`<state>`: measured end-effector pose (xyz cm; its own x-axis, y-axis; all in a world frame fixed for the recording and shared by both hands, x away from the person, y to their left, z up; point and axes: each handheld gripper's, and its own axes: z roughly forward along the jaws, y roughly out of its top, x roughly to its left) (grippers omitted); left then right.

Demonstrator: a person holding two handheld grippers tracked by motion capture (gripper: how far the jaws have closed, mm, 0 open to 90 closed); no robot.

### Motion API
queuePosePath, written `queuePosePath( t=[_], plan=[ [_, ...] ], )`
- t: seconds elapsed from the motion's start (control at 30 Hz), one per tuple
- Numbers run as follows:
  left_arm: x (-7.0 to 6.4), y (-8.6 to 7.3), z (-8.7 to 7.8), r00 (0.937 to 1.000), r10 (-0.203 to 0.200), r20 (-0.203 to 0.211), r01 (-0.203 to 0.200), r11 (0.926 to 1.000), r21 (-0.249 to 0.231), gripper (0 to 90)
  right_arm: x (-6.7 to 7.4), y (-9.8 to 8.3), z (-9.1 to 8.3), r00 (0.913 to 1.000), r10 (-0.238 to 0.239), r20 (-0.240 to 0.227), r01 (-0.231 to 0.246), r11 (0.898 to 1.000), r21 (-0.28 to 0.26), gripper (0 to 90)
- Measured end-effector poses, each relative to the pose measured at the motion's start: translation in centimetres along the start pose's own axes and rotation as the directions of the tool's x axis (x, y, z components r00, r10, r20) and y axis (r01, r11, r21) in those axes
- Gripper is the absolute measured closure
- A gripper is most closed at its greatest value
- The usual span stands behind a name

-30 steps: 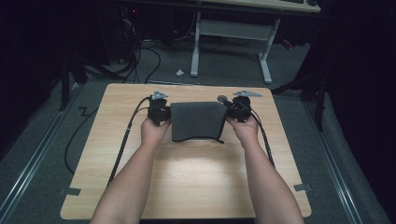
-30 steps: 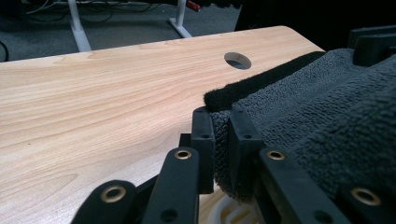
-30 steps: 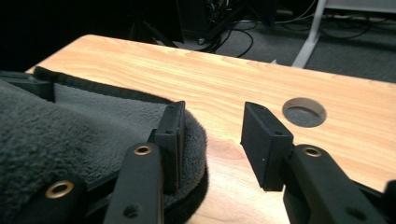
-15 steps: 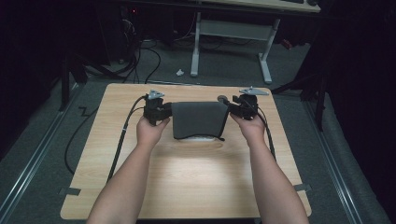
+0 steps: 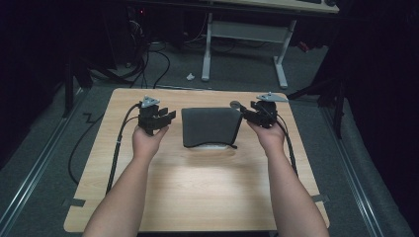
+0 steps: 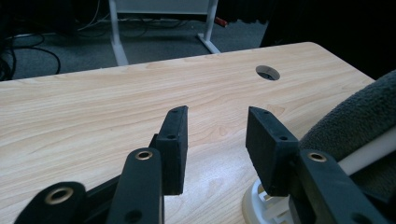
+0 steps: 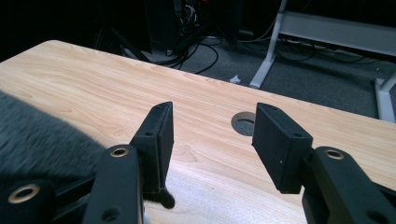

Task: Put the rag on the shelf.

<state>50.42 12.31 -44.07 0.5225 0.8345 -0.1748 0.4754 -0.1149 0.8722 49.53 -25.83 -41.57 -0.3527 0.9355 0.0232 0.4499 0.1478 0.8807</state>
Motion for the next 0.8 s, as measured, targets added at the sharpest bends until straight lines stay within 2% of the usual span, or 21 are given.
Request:
queuePosePath(
  t=[0.3, 0.47, 0.53, 0.67, 0.73, 0.77, 0.8],
  plan=[
    [0.7, -1.0, -1.5, 0.9999, -0.002, -0.016, 0.002, 0.9998, -0.019, 57.0, -0.1, -0.9, -0.8, 0.9998, -0.016, 0.014, 0.016, 1.000, 0.007, 47.7],
    [0.6, -1.9, -2.0, 0.9998, 0.010, -0.017, -0.011, 0.9995, -0.030, 56.5, 0.4, -1.3, -1.4, 0.9988, -0.049, 0.010, 0.049, 0.999, 0.010, 47.3],
    [0.6, -2.4, -2.1, 1.0000, 0.005, 0.000, -0.005, 0.9993, -0.038, 56.4, 0.6, -1.6, -1.7, 0.9983, -0.055, 0.019, 0.056, 0.998, -0.010, 47.7],
    [0.3, -3.0, -2.2, 0.9997, 0.020, 0.012, -0.019, 0.9992, -0.034, 52.9, 0.8, -2.3, -2.4, 0.9969, -0.076, 0.020, 0.076, 0.997, 0.015, 45.3],
    [0.3, -3.3, -2.4, 0.9995, 0.021, 0.022, -0.020, 0.9990, -0.039, 52.5, 0.8, -2.4, -2.7, 0.9970, -0.075, 0.020, 0.075, 0.997, 0.006, 45.7],
    [0.3, -3.4, -2.5, 0.9994, 0.018, 0.028, -0.017, 0.9991, -0.038, 52.4, 0.9, -2.7, -3.0, 0.9969, -0.075, 0.025, 0.075, 0.997, -0.015, 46.3],
    [0.2, -3.6, -2.6, 0.9994, 0.019, 0.030, -0.018, 0.9991, -0.039, 51.9, 1.0, -2.9, -3.4, 0.9967, -0.078, 0.020, 0.078, 0.997, -0.005, 45.6]
  ],
)
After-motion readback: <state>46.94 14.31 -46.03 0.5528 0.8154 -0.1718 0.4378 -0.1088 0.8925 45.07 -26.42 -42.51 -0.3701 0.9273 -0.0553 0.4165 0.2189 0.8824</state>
